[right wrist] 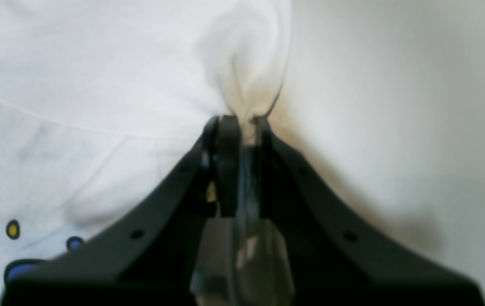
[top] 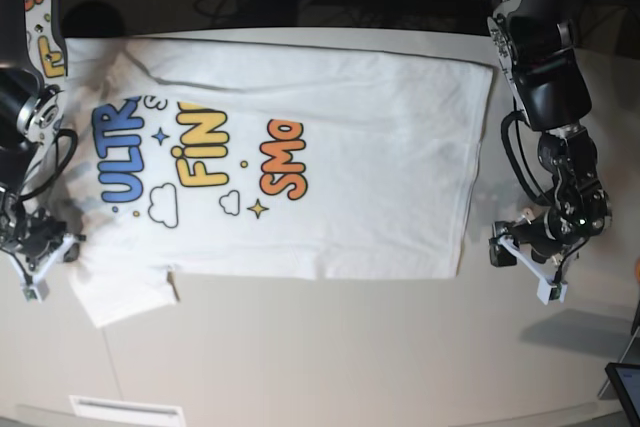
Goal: Fold the T-shirt properly
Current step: 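Grasp the hem corners with both grippers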
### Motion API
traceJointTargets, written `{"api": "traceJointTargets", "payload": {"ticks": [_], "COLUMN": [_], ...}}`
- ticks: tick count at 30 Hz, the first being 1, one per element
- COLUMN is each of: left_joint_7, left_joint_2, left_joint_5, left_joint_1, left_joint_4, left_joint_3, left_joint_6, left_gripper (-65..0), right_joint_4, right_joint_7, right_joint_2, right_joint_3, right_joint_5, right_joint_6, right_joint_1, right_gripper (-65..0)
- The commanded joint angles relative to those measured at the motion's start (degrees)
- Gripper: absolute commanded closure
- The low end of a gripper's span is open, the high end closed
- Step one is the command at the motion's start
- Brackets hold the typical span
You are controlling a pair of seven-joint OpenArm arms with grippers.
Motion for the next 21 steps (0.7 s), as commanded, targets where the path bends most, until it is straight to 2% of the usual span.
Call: {"api": "traceJointTargets", "payload": {"ticks": [1,7,10,13,17,19,21], "left_joint_7": [-0.92,-1.01,-1.10,-1.10,-1.10,-1.01,-1.01], "left_joint_2": [-0.75,-0.57,-0.57,-0.57,-0.84,-1.01,-0.75], "left_joint_5": [-0.80,-0.72,-0.98,-1.60,-9.77,-12.50,-11.97], "left_joint_1": [-2.97,-7.89,-8.51,-8.86,-9.21,-9.13,-9.13], "left_joint_4": [-1.04,-10.18,-10.62,-10.36,-10.71,-10.97,-10.97], "left_joint_3": [-0.07,-0.07,0.01,3.71,6.17,6.34,6.34], "left_joint_6": [0.41,0.41,0.41,0.14,-5.48,-5.48,-4.52], "left_gripper": [-46.9,-46.9,-47.2,-47.4,-47.0,-46.7,-46.7], "right_joint_4": [0.26,0.43,0.52,0.52,0.43,0.43,0.43], "right_joint_7": [-1.85,-1.85,-1.85,-1.85,-1.85,-1.85,-1.85], "right_joint_2": [0.51,0.51,0.51,0.42,0.42,0.42,0.51], "right_joint_3": [-0.18,-0.18,-0.18,-0.18,-0.18,-0.18,-0.18], "right_joint_5": [-1.17,-1.26,-1.26,-1.26,-1.35,-1.35,-1.35], "right_joint_6": [0.32,0.32,0.32,0.32,0.32,0.32,0.32], "right_joint_1": [0.82,0.73,0.73,0.73,0.82,0.82,0.82], "right_gripper": [-1.5,-1.5,-1.5,-1.5,-1.5,-1.5,-1.5]}}
